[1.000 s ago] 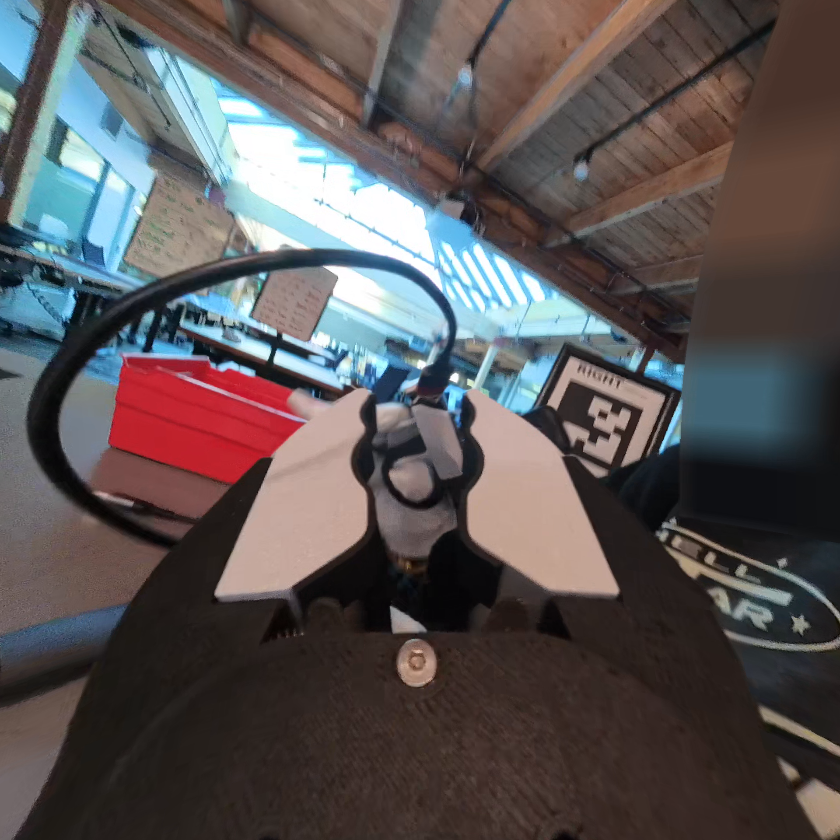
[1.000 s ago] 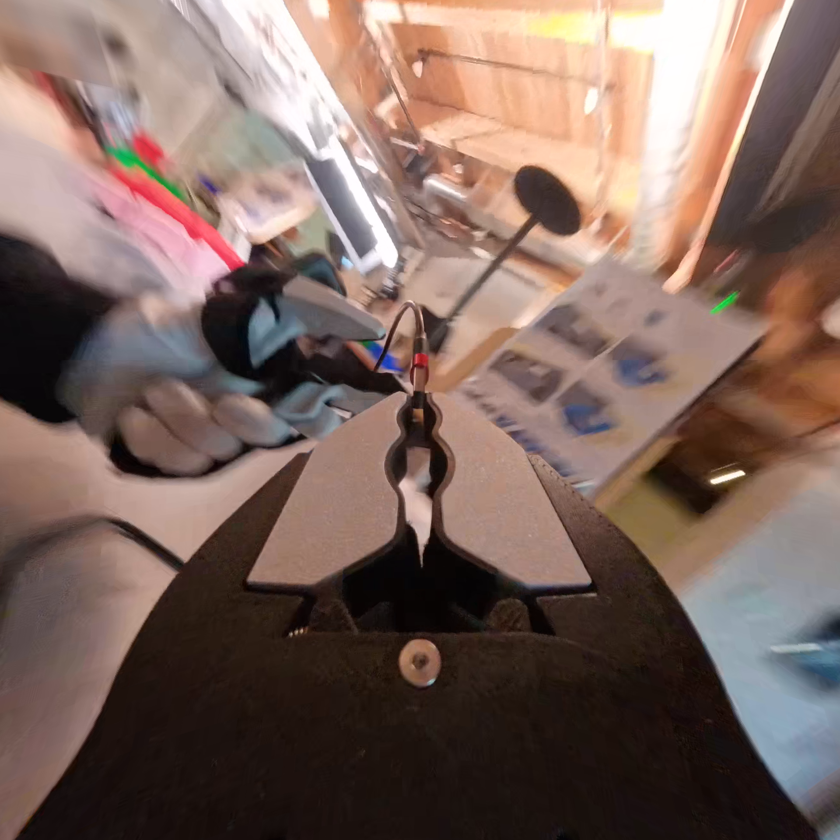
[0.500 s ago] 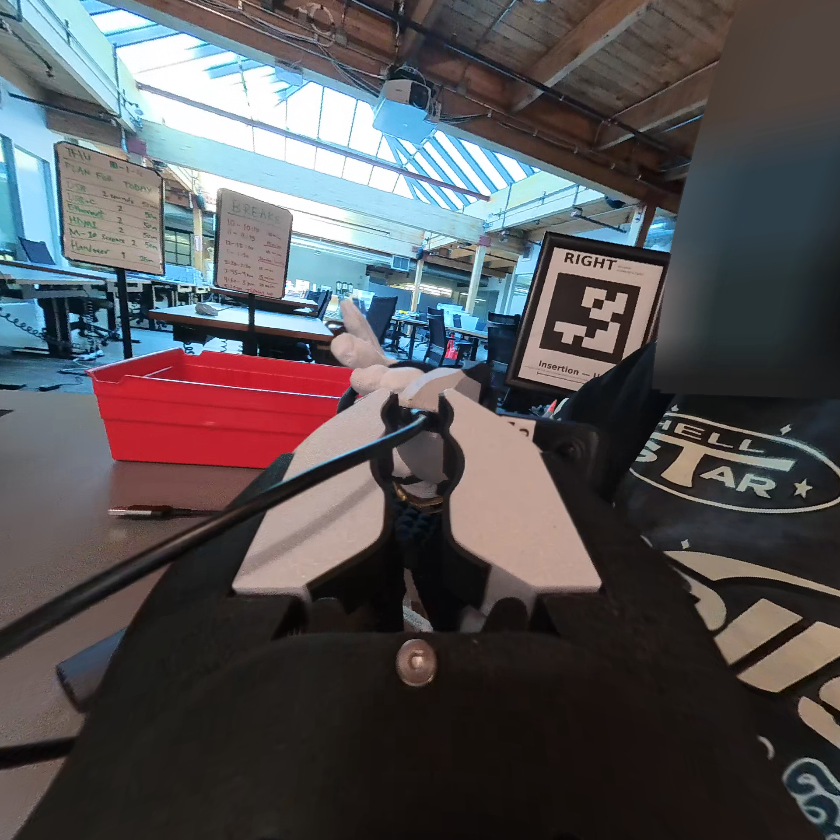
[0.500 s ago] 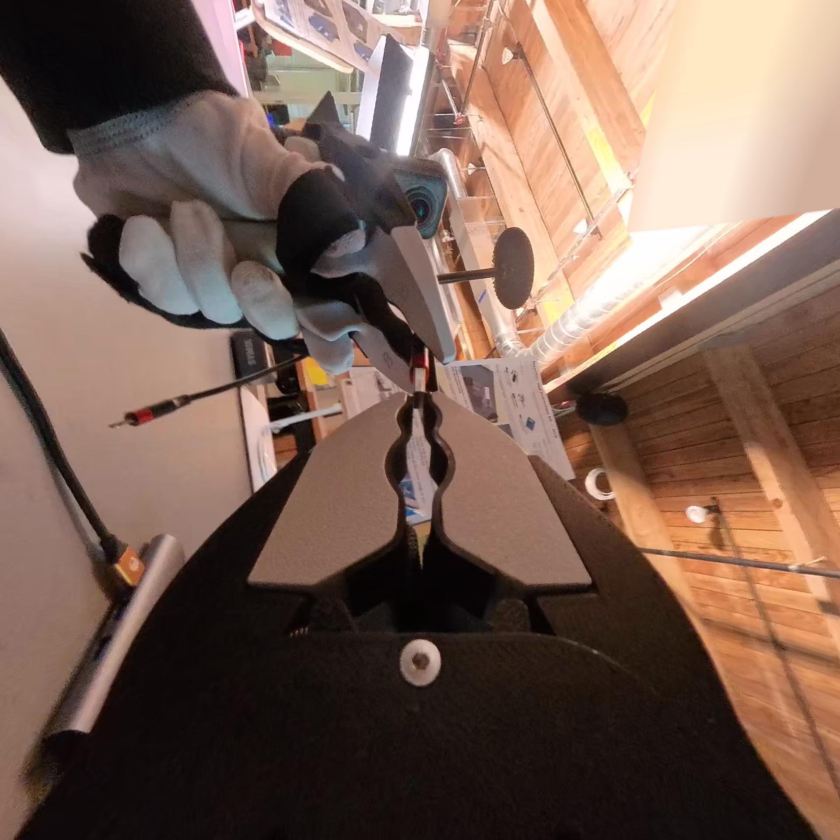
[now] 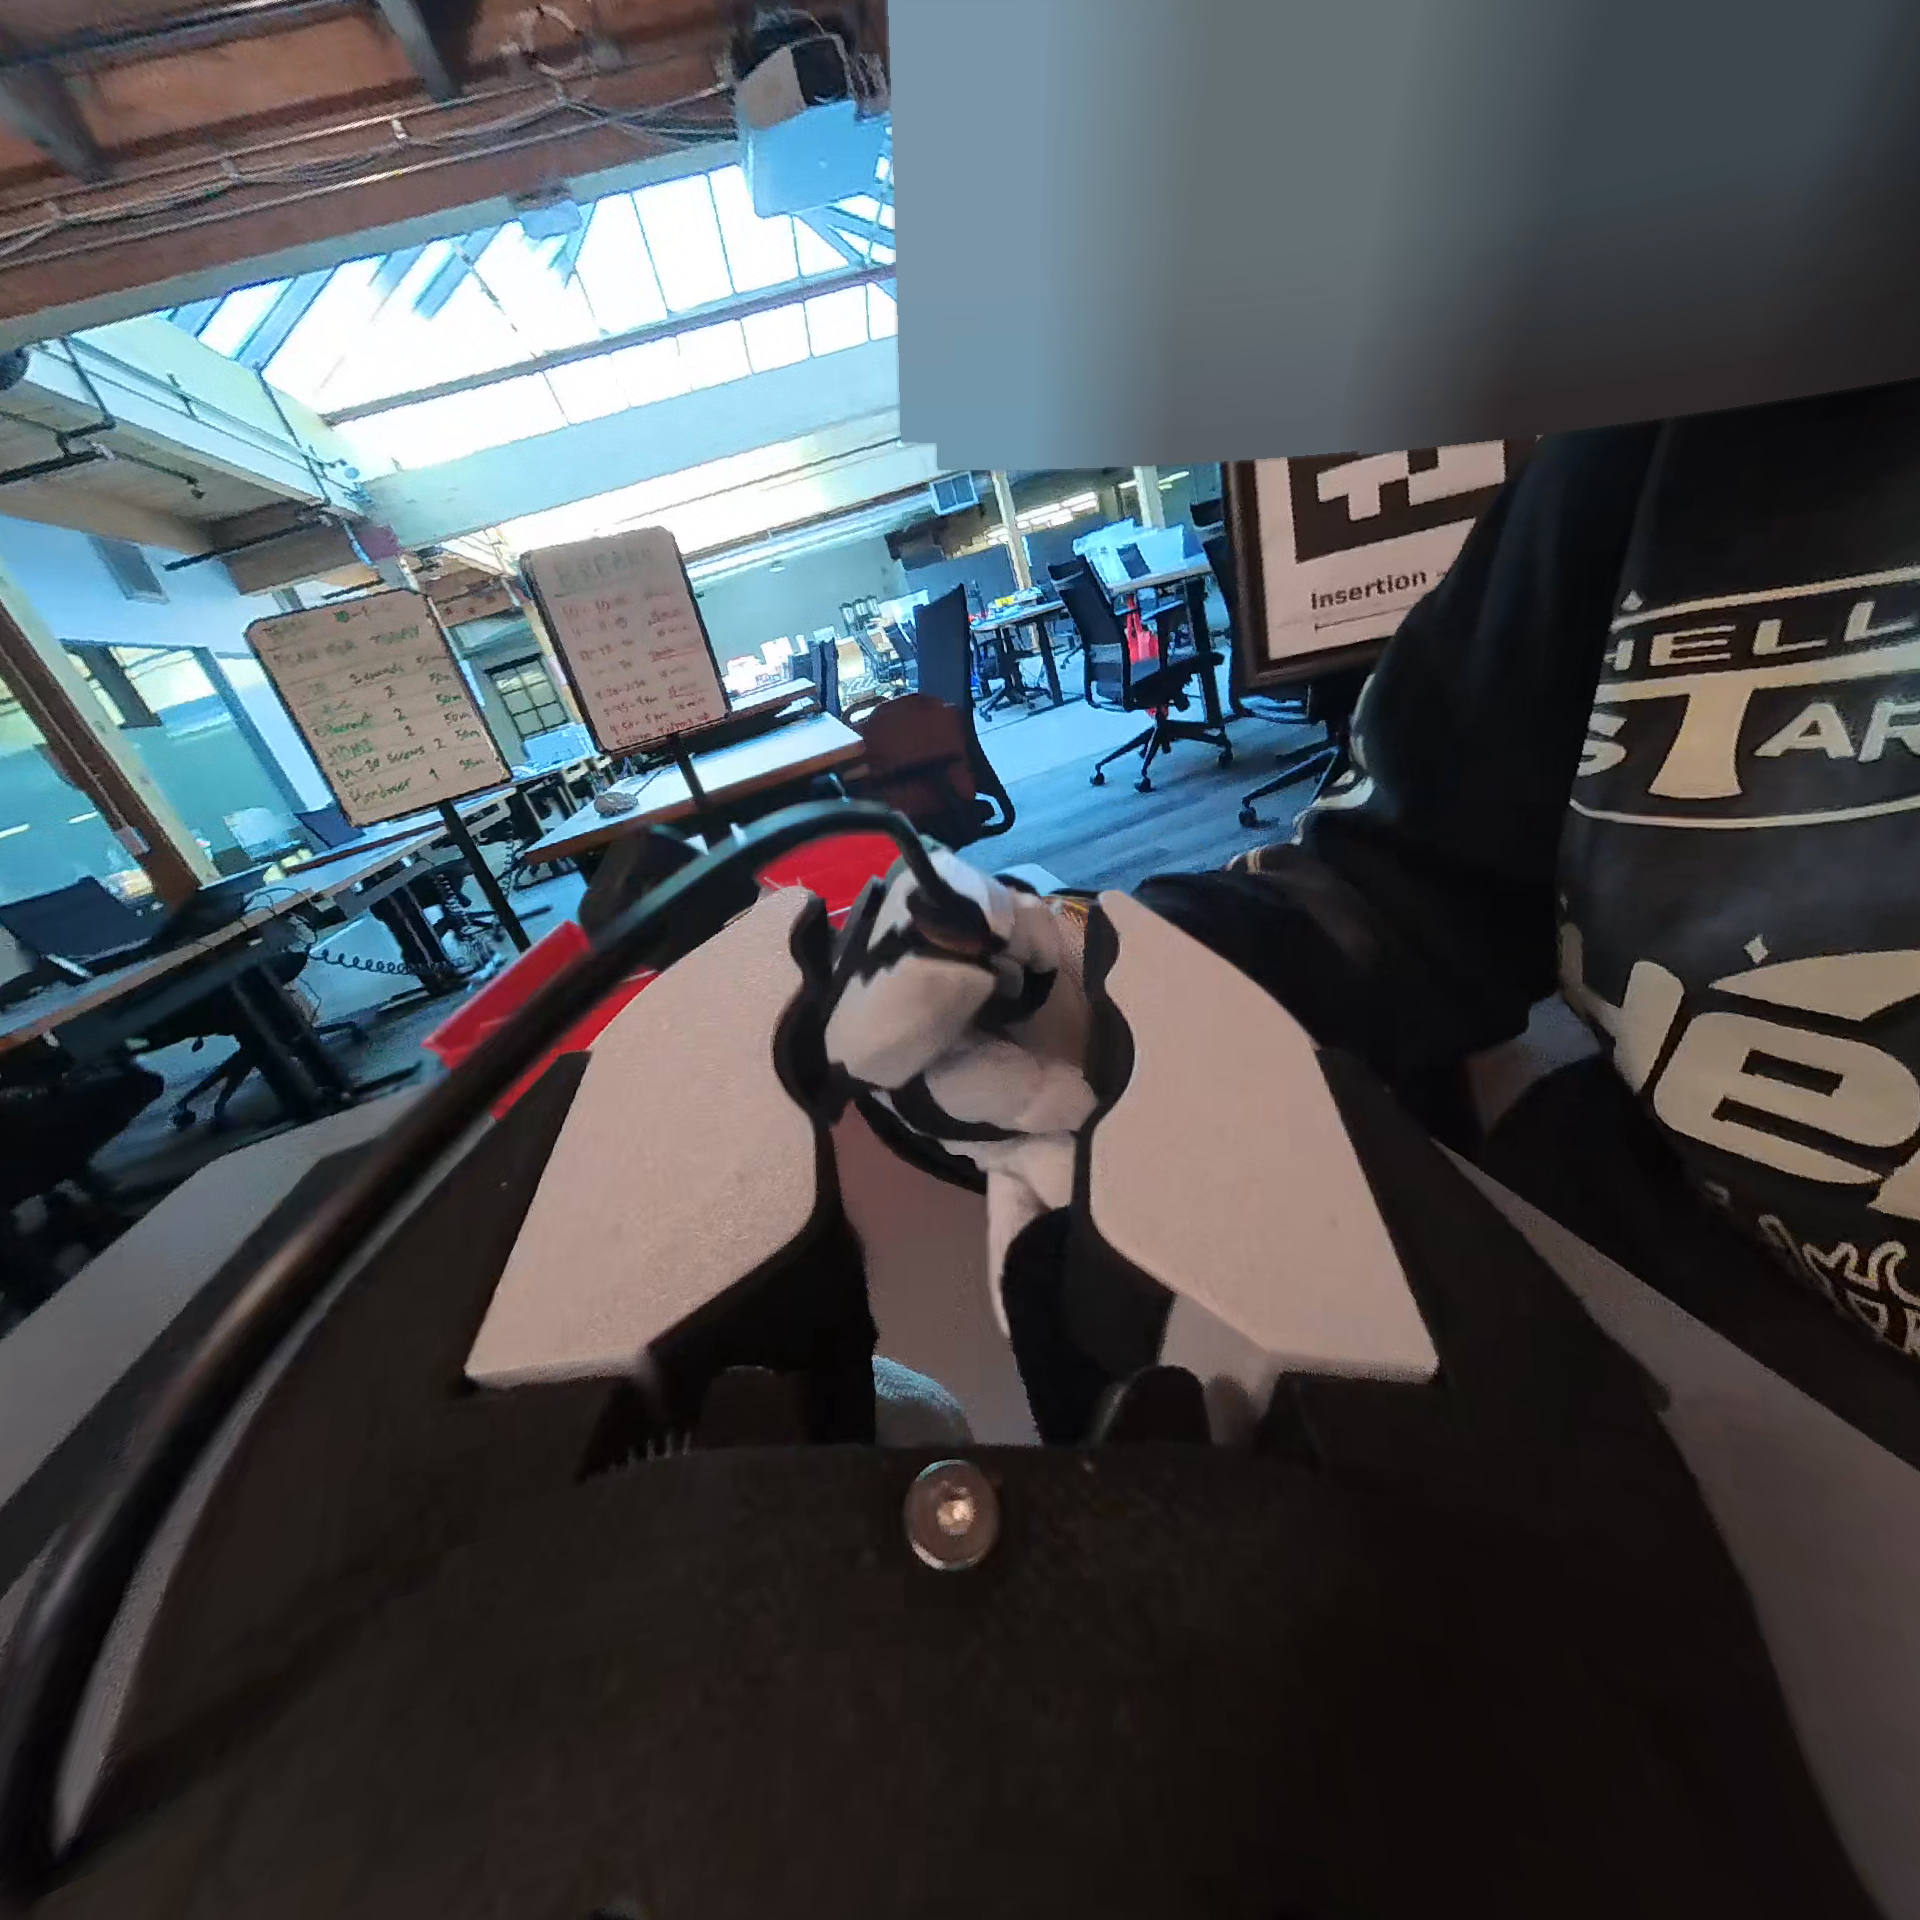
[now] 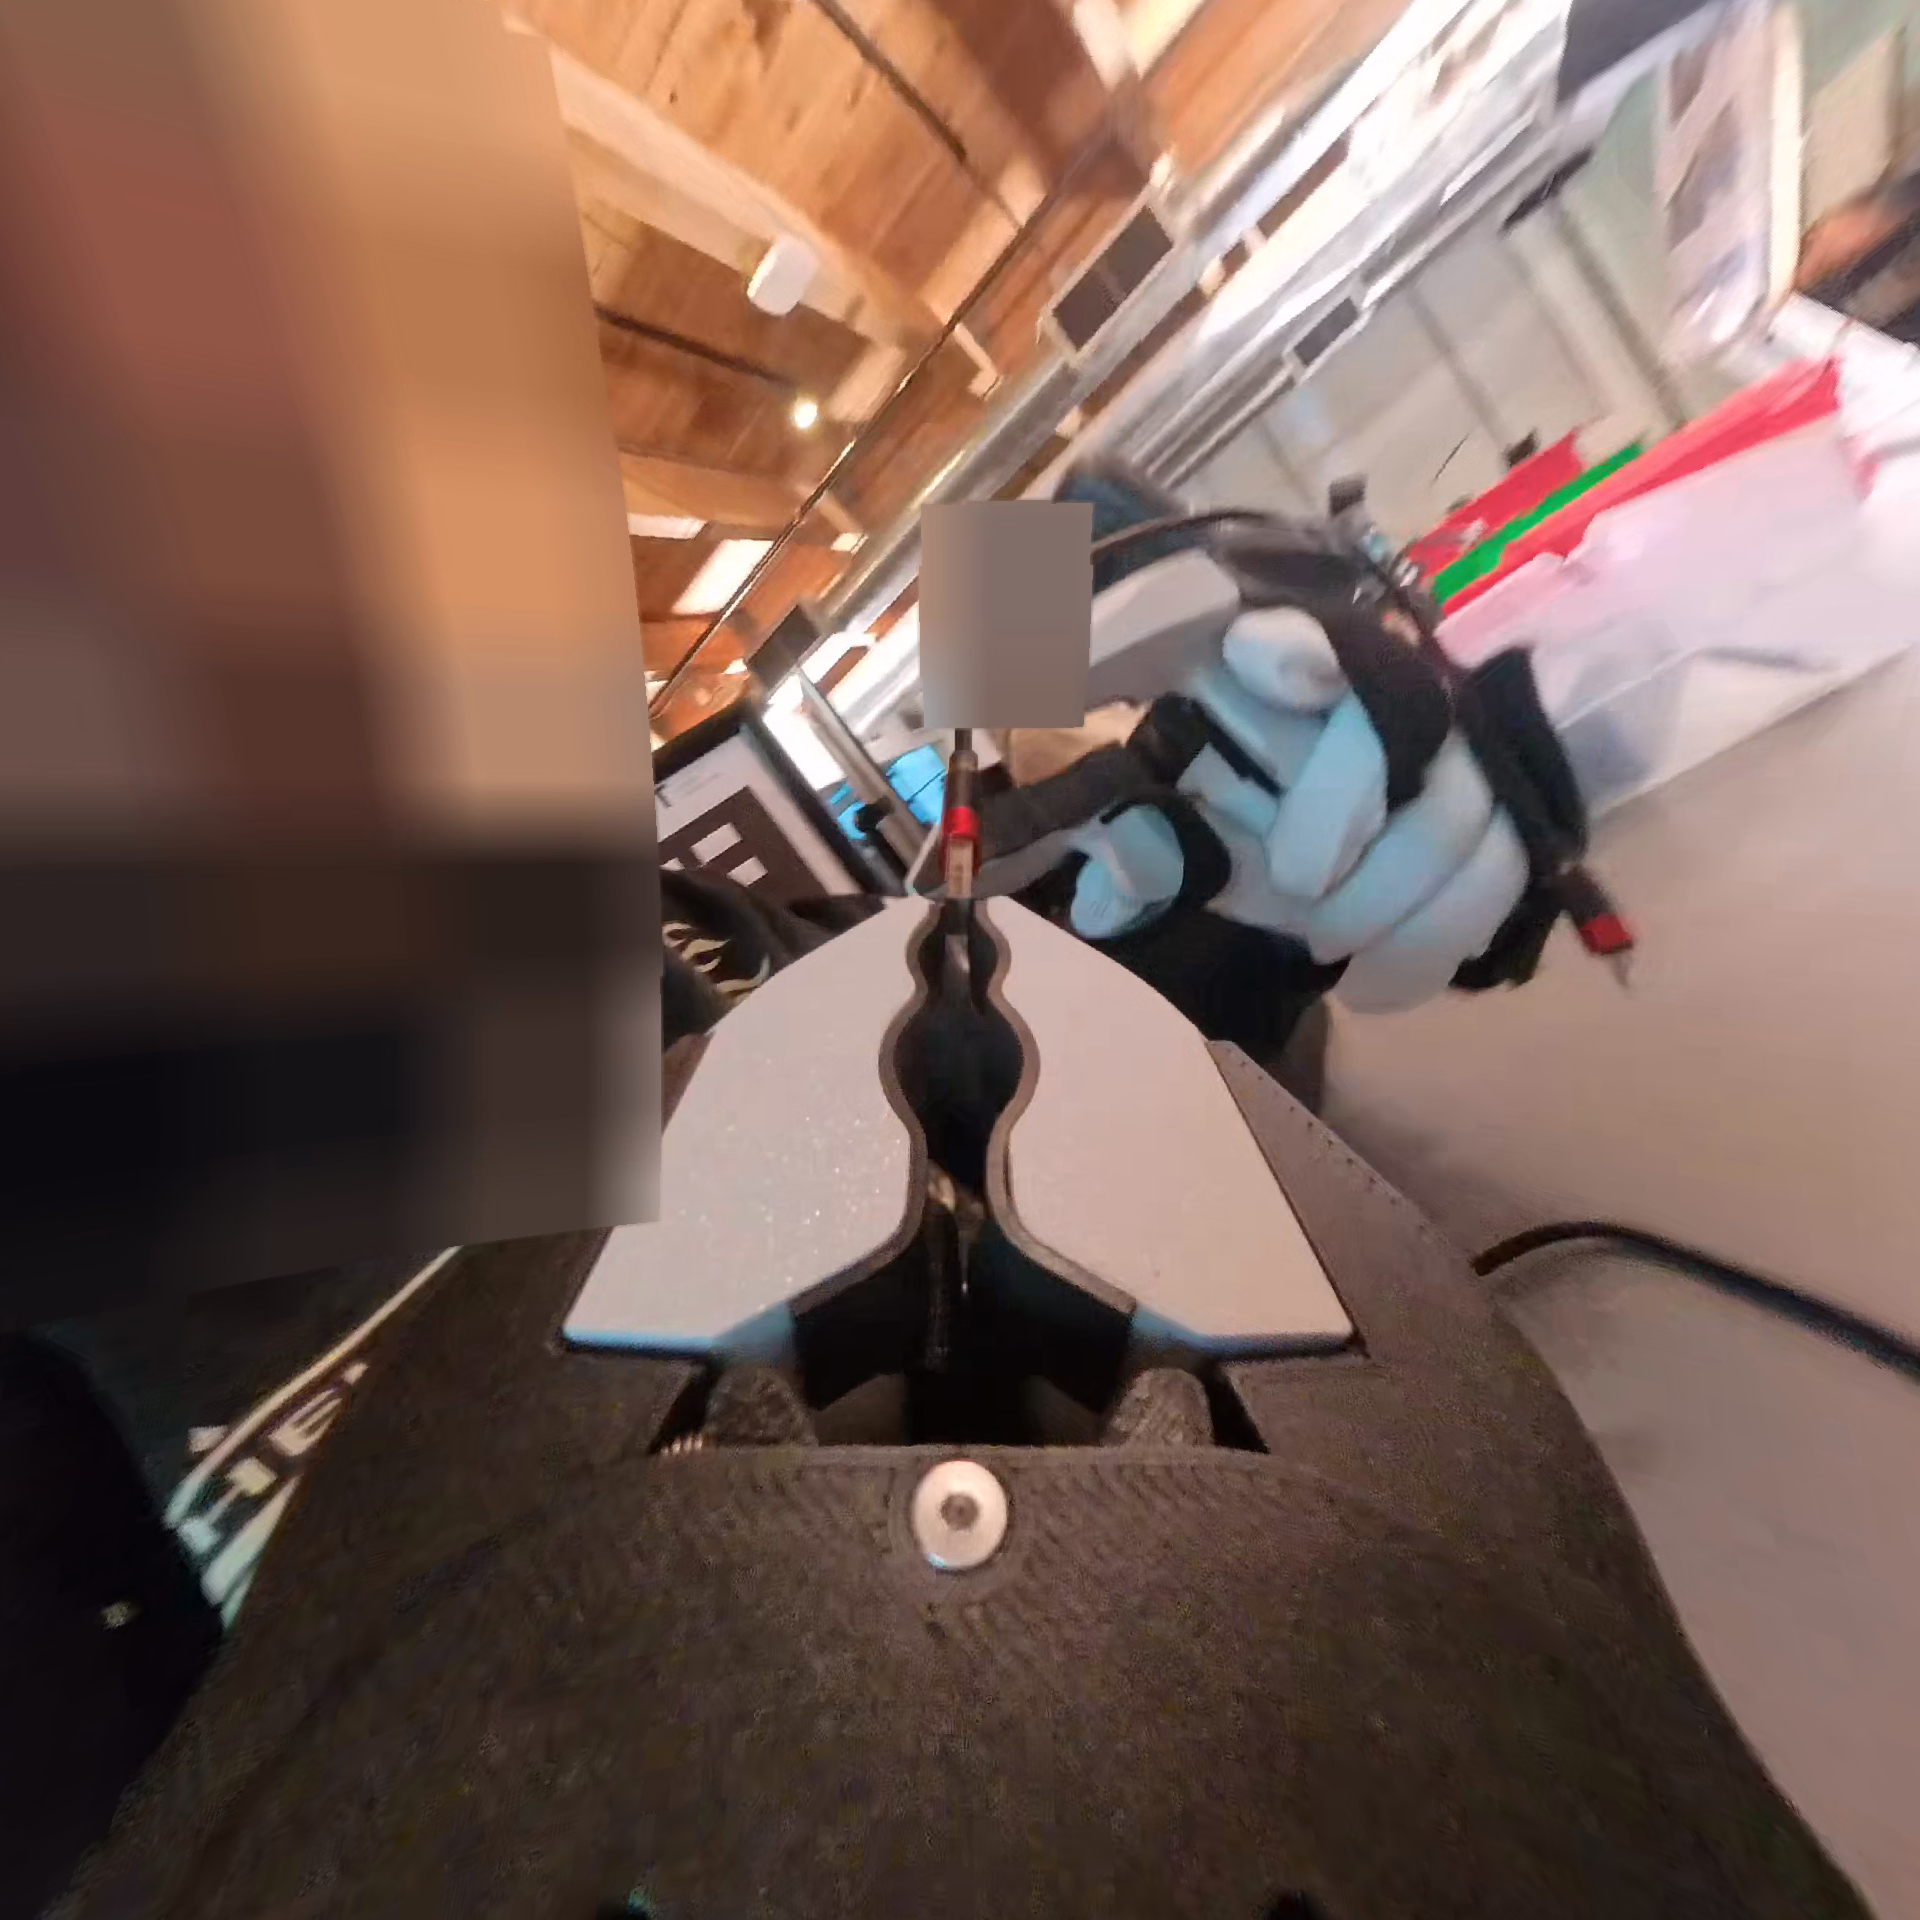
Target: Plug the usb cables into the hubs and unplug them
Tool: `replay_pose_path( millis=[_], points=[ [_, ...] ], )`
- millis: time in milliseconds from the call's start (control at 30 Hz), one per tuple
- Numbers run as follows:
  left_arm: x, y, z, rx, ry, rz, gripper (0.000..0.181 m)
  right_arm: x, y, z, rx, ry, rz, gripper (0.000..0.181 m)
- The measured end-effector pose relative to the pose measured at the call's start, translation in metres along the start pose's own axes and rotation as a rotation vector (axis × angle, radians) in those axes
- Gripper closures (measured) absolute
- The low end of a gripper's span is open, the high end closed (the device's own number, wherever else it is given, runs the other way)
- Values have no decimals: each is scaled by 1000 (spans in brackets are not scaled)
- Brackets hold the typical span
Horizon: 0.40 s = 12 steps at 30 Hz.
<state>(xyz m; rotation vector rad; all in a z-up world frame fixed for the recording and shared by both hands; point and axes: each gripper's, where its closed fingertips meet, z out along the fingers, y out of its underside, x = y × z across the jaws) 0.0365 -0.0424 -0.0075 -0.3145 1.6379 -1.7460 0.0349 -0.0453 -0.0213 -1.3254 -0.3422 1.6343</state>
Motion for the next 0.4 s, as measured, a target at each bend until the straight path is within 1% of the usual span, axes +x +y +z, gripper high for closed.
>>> replay_pose_path(
  millis=[67,133,167,267,333,400],
  points=[
    [10,-1,3,-20,49,28,141,1,9,5,-47,-22,66,176],
    [19,3,6,-66,97,44,147,2,12,6,-56,-31,90,176],
    [20,3,6,-75,96,58,148,1,12,5,-62,-37,97,177],
    [20,4,3,-96,96,77,160,-1,17,8,-91,-50,101,177],
    [19,7,1,-120,91,90,162,-4,17,8,-89,-75,118,177],
    [19,9,-1,-144,90,109,167,-3,19,8,-103,-62,115,177]
  ],
)
